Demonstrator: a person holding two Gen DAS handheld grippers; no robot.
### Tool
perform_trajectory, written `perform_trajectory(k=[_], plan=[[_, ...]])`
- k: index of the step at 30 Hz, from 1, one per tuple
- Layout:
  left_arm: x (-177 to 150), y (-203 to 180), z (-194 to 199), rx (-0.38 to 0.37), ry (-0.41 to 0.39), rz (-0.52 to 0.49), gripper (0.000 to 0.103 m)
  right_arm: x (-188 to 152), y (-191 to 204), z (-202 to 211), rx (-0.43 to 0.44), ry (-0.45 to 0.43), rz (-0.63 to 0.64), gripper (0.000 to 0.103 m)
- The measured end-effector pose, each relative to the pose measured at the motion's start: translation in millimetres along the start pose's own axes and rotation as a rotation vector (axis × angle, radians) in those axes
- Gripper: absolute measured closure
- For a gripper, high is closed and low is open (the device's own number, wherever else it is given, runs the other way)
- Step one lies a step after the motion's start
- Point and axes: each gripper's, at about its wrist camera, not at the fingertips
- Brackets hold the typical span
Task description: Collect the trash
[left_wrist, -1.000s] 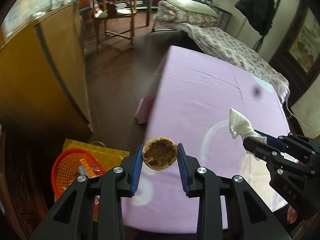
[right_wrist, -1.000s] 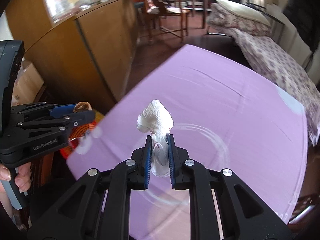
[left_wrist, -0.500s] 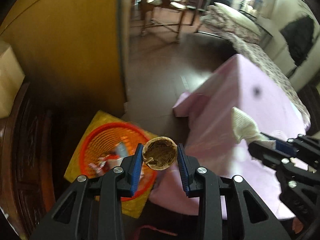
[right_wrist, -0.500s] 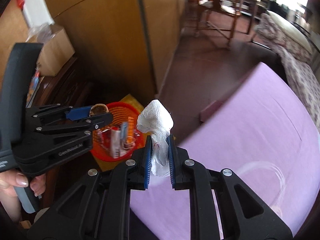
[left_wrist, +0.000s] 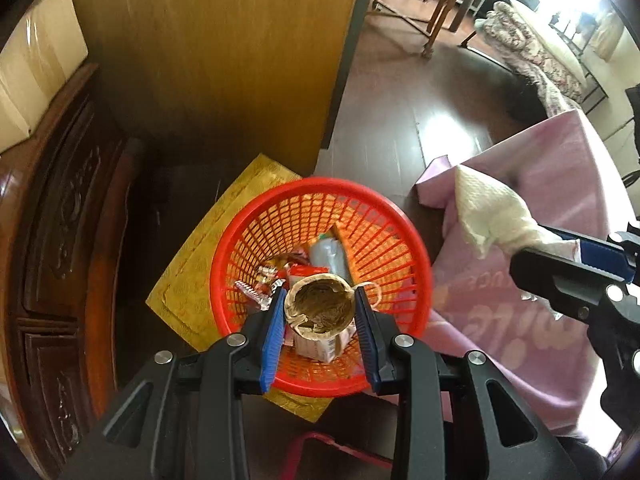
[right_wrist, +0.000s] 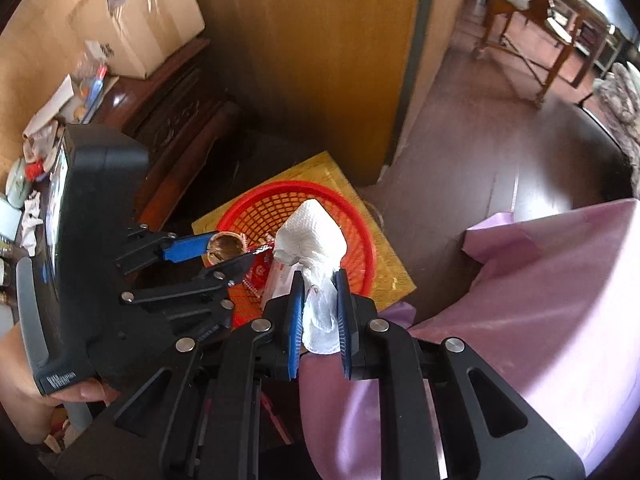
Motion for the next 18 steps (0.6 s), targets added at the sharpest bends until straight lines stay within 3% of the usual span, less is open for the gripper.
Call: perform_trajectory(k=[1, 3, 4, 5, 6, 13, 16, 18], plan=[[0.0, 0.9, -4.6, 0.01, 0.007, 0.01, 0.068, 2.9, 1.8, -5.7, 0.002, 0.01, 0.006, 0.083], [1.4, 5.3, -13.7, 0.026, 0.022, 0.022, 0.047, 7.2, 4.0, -16.1, 0.007, 0.021, 0.014, 0.076], [2.1, 6.4, -16.8, 0.032, 0.022, 0.027, 0.043, 8.9, 4.5, -19.5, 0.007, 0.02, 0.014, 0.07], [2.9, 8.2, -18.6, 0.039, 0.022, 0.031, 0.04, 9.6, 5.3, -21.5, -0.003, 0.011, 0.012, 0.061], [3.4, 10.9, -19.4, 0.039, 0.022, 0.035, 0.04, 10.6, 7.7, -24.3, -0.005, 0.009, 0.011, 0.059], [0.2, 16.3, -24.3, 0.048, 0.032, 0.043, 0.036, 5.2, 1.5, -28.0, 0.007, 0.014, -0.014, 0.059], [-3.9, 15.6, -21.3, 0.064, 0.032, 0.059, 0.024, -1.2, -0.7, -26.6, -0.01, 0.024, -0.021, 0.058], [-6.8, 14.4, -16.8, 0.082, 0.027, 0.072, 0.02, -6.5, -2.8, -24.9, -0.017, 0.035, -0.032, 0.052]])
Point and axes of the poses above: each gripper's, at about its wrist camera, not at the fingertips, and z roughly against the way its jaws point, y to its left, x to its top, and after that the axes turned 3 degrees about y, right-handed
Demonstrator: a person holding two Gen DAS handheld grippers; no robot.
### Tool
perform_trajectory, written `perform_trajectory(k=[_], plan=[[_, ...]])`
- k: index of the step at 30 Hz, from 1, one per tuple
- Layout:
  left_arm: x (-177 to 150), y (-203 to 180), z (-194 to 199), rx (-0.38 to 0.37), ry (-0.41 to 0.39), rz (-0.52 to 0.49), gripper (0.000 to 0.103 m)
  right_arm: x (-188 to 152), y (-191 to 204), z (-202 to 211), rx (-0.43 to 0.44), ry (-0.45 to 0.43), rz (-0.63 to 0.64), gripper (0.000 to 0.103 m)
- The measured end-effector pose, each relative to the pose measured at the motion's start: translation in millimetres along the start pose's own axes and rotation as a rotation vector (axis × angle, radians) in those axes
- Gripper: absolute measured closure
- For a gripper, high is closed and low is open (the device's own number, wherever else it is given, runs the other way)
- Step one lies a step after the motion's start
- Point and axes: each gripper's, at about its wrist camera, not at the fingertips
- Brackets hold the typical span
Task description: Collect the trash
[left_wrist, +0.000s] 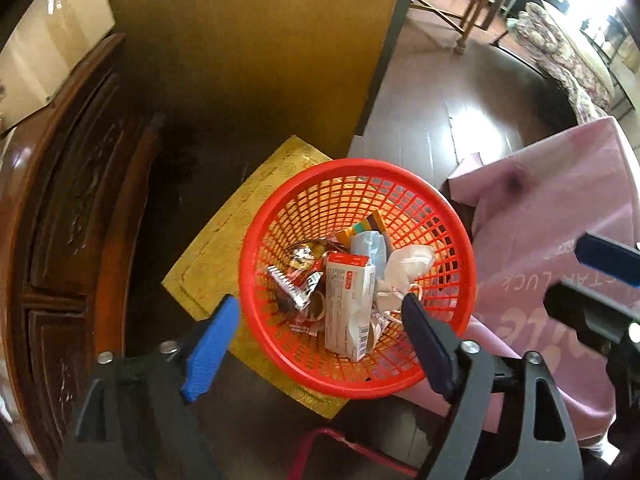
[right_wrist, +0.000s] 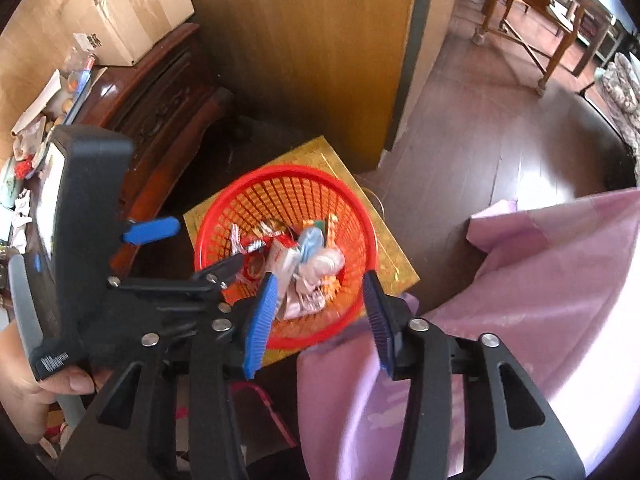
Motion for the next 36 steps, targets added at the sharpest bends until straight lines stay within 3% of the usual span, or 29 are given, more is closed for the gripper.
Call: perform_trajectory(k=[13, 36], plan=[[-9.2, -3.5, 16.2, 0.063, -0.019, -0.014, 0.014, -20.1, -15.0, 20.7, -0.035, -0.033, -0.036, 0.043], [-12.1, -2.8, 29.2, 0.072, -0.022, 0.002, 0.013, -25.4, -15.6, 31.4, -0.048, -0.033, -0.013, 0.043]])
Point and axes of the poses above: each gripper's, at about its wrist camera, not at the fingertips, and z roughly against the way its jaws point, y to its left, x to its top, and after that the axes turned 3 degrees about y, right-handed
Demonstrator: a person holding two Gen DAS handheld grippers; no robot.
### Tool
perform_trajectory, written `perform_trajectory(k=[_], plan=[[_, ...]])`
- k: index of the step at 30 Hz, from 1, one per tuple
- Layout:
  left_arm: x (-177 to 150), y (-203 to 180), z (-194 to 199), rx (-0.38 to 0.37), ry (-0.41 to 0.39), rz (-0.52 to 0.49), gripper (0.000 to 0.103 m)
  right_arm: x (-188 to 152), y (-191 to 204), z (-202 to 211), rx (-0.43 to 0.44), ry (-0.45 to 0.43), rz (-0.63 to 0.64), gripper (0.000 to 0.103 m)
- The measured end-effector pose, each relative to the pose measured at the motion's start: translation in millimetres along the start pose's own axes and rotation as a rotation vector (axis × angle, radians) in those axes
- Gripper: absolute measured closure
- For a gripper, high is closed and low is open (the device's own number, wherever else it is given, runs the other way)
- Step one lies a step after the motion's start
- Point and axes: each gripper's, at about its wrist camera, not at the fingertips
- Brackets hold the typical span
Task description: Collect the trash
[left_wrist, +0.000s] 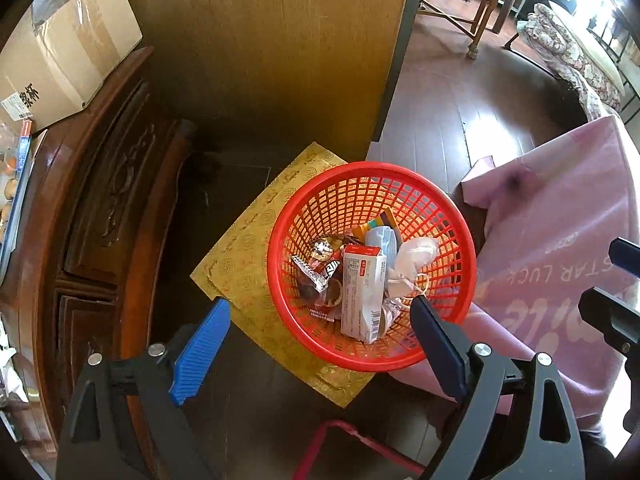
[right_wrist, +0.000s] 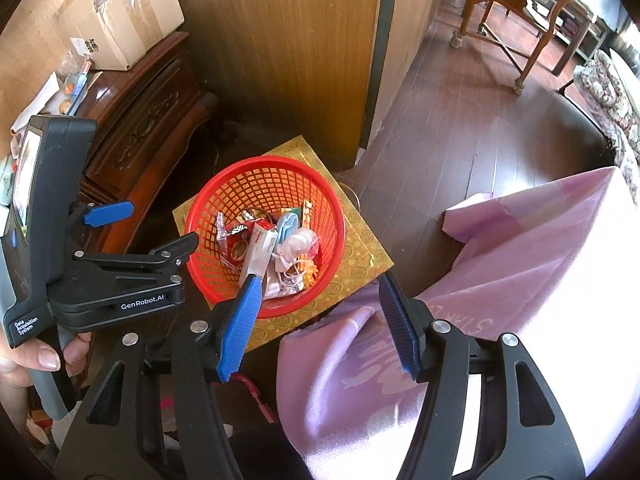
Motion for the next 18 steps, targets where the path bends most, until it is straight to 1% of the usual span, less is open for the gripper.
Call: perform_trajectory(k=[7, 9, 14, 18], plan=[[-1.1, 0.4, 0.9, 0.006, 0.001, 0.003, 0.013, -1.7, 0.3, 1.5, -0.003, -0.002, 0.003, 0.042], [-1.0, 0.0, 1.2, 0.008, -0.001, 0.001, 0.013, -2.5, 0.3, 1.8, -0.01, -0.007, 0.002, 0.036], [-0.8, -0.3, 2.0, 0.008, 0.001, 0.003, 0.013, -4.6, -0.6, 2.5, -0.011, -0.01, 0.006, 0.035], [-1.1, -1.1, 1.7, 0.005, 0.003, -0.008, 0.013, -5.0, -1.0, 3.9, -0.019, -0.014, 0.007, 0.028]])
Point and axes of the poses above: each gripper's, at about its wrist camera, not at the fingertips, and z roughly against the way its jaws point, y to its left, x to its top, and after that the axes turned 3 degrees about y, right-handed
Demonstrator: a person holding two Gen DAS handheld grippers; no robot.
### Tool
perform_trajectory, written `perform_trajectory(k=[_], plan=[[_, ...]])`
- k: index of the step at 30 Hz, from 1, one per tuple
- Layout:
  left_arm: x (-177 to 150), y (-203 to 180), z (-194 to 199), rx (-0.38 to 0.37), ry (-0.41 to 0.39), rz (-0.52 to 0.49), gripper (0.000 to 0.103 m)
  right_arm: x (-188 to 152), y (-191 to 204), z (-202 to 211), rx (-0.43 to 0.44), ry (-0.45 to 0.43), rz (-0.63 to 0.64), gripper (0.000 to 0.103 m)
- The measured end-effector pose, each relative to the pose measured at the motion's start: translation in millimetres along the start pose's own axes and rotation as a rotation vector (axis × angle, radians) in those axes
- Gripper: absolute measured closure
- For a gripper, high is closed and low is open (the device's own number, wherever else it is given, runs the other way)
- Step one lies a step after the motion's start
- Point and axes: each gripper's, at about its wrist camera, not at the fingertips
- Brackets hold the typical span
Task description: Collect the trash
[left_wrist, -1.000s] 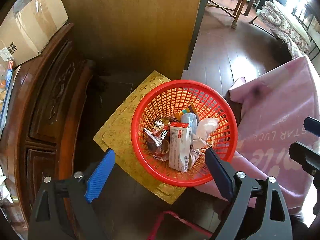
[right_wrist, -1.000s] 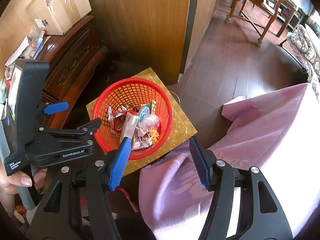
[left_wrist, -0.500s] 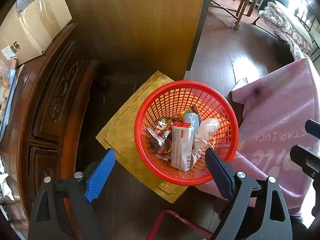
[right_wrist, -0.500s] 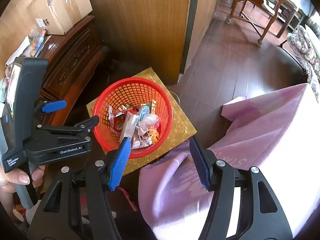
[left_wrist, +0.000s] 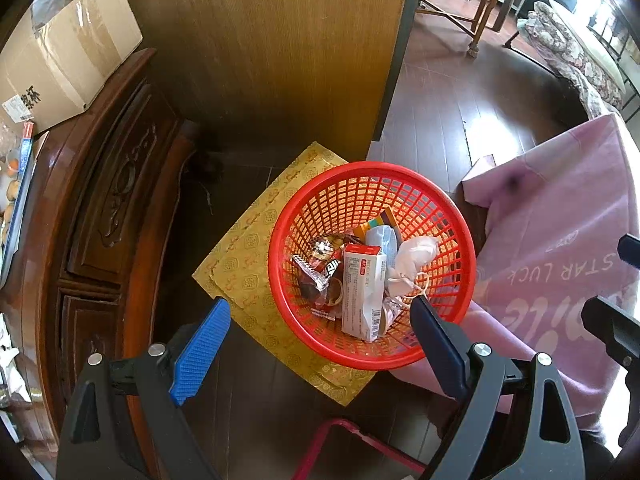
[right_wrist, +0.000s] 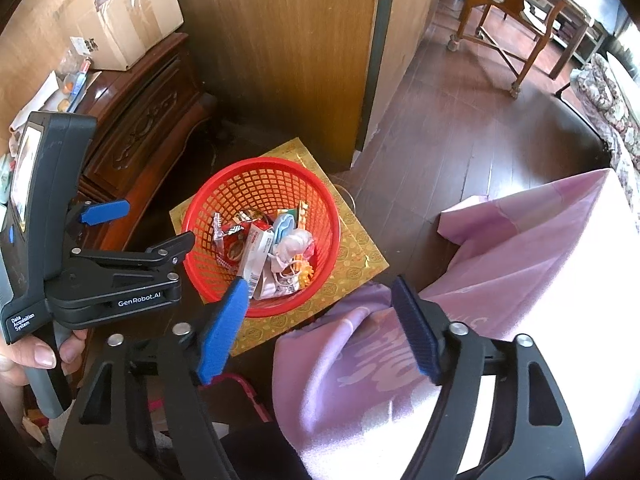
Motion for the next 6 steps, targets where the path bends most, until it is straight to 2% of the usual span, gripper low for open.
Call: perform_trajectory(k=[6], plan=[[-0.9, -2.5, 0.8, 0.001, 0.002, 0.001, 0.013, -2.3, -1.1, 0.2, -0.002, -0.005, 0.002, 0.025]])
Point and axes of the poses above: each gripper's, at about its wrist camera, not at the fingertips, and z roughly against the way its jaws point, y to its left, x to its top, and after that the axes turned 3 degrees about y, right-handed
